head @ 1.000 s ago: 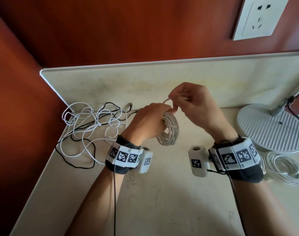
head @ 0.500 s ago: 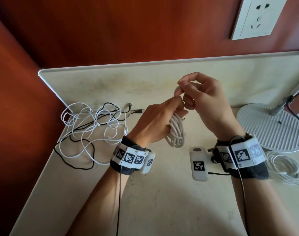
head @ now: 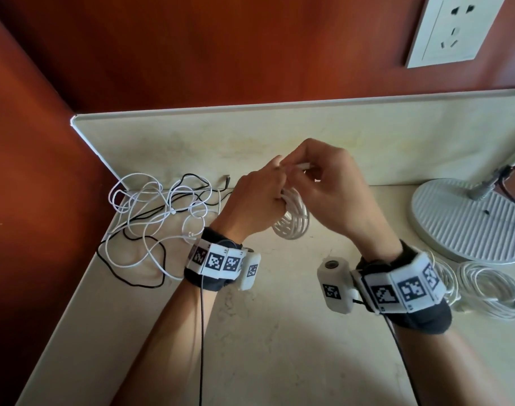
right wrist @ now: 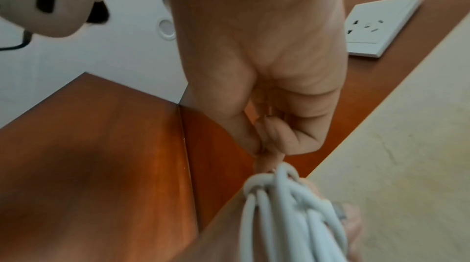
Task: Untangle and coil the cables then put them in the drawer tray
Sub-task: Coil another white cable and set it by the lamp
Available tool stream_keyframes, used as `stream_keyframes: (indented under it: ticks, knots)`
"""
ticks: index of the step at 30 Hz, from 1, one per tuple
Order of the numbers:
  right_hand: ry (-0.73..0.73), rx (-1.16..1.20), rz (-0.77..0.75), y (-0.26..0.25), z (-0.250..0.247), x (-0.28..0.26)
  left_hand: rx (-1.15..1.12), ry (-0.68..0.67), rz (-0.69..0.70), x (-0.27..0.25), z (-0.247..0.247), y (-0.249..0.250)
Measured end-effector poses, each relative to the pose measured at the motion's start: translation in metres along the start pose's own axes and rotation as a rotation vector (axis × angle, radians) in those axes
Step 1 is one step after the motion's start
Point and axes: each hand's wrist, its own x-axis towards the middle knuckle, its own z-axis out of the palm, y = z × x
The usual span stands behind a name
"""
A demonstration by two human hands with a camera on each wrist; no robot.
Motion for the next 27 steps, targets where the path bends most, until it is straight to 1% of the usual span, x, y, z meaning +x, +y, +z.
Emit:
stream_keyframes:
  ticks: [2,4,7,10,12,14,16,19,22,24,27]
  knots:
    - [0.012,-0.044,0.002,0.001,0.012,-0.003,-0.115,0.003,-0.023,0.001,0.0,-0.006]
    - [0.058,-0.055,-0.016,0.002,0.024,-0.004,-0.155,0.045,-0.046,0.001,0.0,-0.009]
    - [0.14,-0.049,-0.047,0.007,0.036,-0.004,-0.179,0.149,-0.136,0.0,0.002,-0.006]
    - [0.157,-0.067,-0.068,0.013,0.038,-0.001,-0.231,0.254,-0.191,0.0,0.003,0.003]
    - [0.157,-0.09,-0.078,0.017,0.038,-0.001,-0.251,0.269,-0.203,0.001,0.004,0.002]
    - [0.196,-0.109,-0.087,0.02,0.038,-0.001,-0.279,0.258,-0.226,0.002,0.005,-0.002]
    - [0.226,-0.119,-0.073,0.024,0.039,0.0,-0.313,0.275,-0.228,0.003,0.007,-0.006]
    - [0.21,-0.107,-0.049,0.026,0.039,0.001,-0.327,0.277,-0.239,0.003,0.009,-0.008]
    - [0.2,-0.1,-0.06,0.027,0.04,0.001,-0.316,0.284,-0.221,0.004,0.008,-0.012]
    - [0.239,-0.065,-0.07,0.029,0.042,0.002,-0.292,0.302,-0.21,0.004,0.007,-0.011]
    - [0.297,0.003,-0.049,0.031,0.041,0.003,-0.25,0.378,-0.173,0.002,0.005,-0.007]
